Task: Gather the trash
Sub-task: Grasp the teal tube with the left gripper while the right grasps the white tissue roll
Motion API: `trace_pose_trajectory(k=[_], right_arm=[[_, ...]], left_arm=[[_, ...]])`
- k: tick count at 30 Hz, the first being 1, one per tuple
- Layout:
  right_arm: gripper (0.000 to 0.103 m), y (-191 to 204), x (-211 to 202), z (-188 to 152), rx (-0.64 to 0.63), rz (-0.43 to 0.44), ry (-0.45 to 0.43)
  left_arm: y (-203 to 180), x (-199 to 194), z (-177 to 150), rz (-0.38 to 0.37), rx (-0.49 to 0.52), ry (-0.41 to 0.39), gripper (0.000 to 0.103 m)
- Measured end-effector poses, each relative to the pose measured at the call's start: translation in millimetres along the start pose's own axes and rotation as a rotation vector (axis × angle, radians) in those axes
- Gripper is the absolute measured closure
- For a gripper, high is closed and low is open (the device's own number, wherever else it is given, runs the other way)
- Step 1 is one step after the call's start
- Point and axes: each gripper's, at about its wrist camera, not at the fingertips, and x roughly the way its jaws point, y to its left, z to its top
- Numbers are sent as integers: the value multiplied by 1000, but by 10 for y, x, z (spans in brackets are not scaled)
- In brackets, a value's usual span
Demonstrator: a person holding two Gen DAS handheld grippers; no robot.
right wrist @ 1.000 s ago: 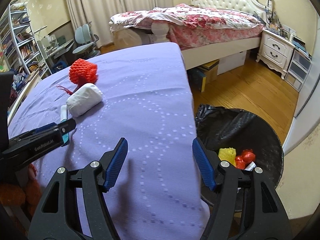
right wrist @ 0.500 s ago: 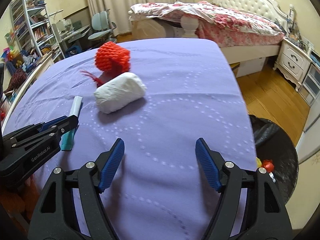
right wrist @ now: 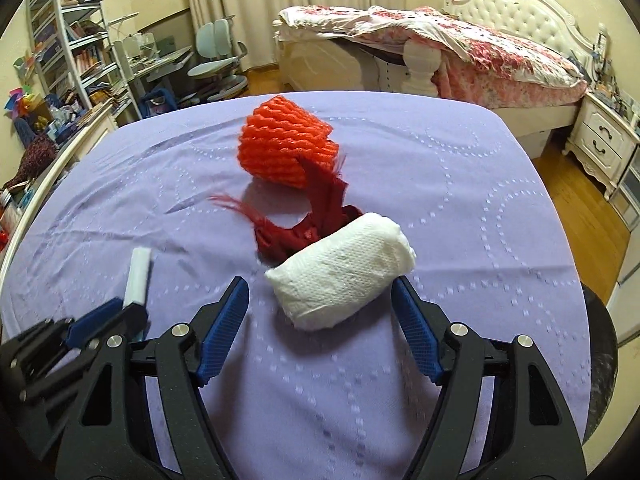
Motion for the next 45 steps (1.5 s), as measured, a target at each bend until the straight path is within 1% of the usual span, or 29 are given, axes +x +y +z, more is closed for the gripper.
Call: trace_pose_trajectory(k=[3,8,12,15,18,21,26,30,33,34,35,36,37,38,39,40,45], right_arm=[[31,-82,-31,-17,43,-12,8],[31,-278,-115,-96,43,-40,14],[30,-486,-236,-207,73,-69,13],[30,-541,-263,-222,76,-70,17],[30,-541,-251,-192,71,-44,18],[30,-526,-210,-132,51,-36,9],[30,-486,-103,2,39,-36,-16],[30,-518,36,145,46,-43,-7],[30,-510,67,188,47,-43,0],[33,-513,90,199,47,-40,6],[38,-515,98,200,47,-37,11],[40,-516,100,204,44,-40,9],[46,-516,95,201,44,-41,8],[56,-513,94,192,43,-40,7],[61,-519,79,182,40,-37,6],[64,-527,83,177,42,-32,6],[64,-549,20,108,46,-10,9]], left_arm=[[34,1,6,-12,-6,1,78],[85,4,8,-25,-13,-3,78],[104,6,19,-32,-17,-3,78],[106,12,32,-36,-19,-2,78],[110,12,35,-35,-19,-3,78],[114,13,41,-37,-21,-2,78],[110,15,46,-36,-21,-2,78],[114,33,65,-33,-20,-2,78],[135,62,122,-30,-26,-2,78],[136,67,134,-30,-27,-3,78],[136,75,144,-28,-28,-2,78],[139,81,150,-27,-28,-3,78],[139,85,154,-27,-27,-3,78],[140,83,157,-27,-27,-3,78],[141,81,158,-28,-26,-4,78],[145,82,165,-29,-27,-4,78],[167,83,177,-37,-33,-5,78]])
